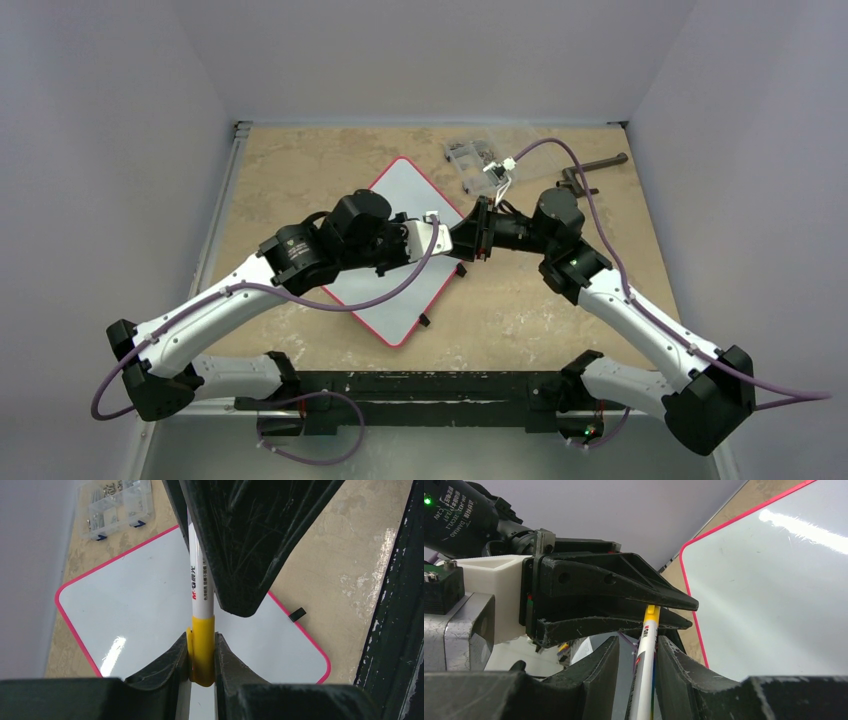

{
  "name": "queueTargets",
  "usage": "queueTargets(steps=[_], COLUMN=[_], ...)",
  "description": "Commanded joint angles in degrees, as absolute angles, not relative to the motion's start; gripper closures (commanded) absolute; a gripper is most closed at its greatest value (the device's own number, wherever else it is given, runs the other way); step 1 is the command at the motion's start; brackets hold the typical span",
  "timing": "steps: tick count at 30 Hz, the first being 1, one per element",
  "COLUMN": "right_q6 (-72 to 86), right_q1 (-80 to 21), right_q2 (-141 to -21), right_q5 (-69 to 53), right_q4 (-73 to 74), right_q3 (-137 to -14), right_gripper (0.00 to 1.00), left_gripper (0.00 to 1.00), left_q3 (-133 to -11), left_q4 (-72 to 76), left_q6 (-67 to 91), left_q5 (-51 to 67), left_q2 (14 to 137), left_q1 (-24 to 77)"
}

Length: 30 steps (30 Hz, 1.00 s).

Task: Write a sentence on the whiteboard
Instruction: Open the pen cap from the whiteboard marker.

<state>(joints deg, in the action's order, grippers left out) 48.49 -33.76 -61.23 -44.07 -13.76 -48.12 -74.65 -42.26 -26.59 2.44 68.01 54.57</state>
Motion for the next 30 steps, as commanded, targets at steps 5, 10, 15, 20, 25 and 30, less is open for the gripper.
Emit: queueTargets(steps=[5,10,15,20,25,30], right_q6=[46.71,46.25,46.12,45.94,45.76,42.88], right_q1=[-34.36,-34.45,-34.77,-35.10,-35.30,-35.26], right_q2=[-60.85,-61.20,-61.50,-61.83,-61.37,-58.41], right_q5=[-40.99,-40.69,-40.52,-40.35,-39.55,-33.60], right_q4=[-13.73,-12.94,-12.83,-12.83,-12.55,-5.53], right_q3=[-51.33,-51.48,-51.25,-51.11,-50.48,-51.38], right_gripper=[0.65,0.68,0.73,0.84,1.00,1.00], left_gripper=[1.00,1.00,1.00,1.00,1.00,1.00], left_q3=[-74.33,-73.99,-74.01,-74.02,-73.52,-71.99], left_q4=[-40.10,-39.58,-39.23,-39.10,-38.79,-37.56], left_q6=[-26.63,-26.75,-26.74,-26.76,-26.73,-26.77], left_q5=[4.57,3.97,3.49,3.45,3.13,0.63], left_q2=[67.08,67.18,67.44,67.35,66.81,65.82], left_q1=[56.02,56.50,56.71,56.79,56.87,56.89])
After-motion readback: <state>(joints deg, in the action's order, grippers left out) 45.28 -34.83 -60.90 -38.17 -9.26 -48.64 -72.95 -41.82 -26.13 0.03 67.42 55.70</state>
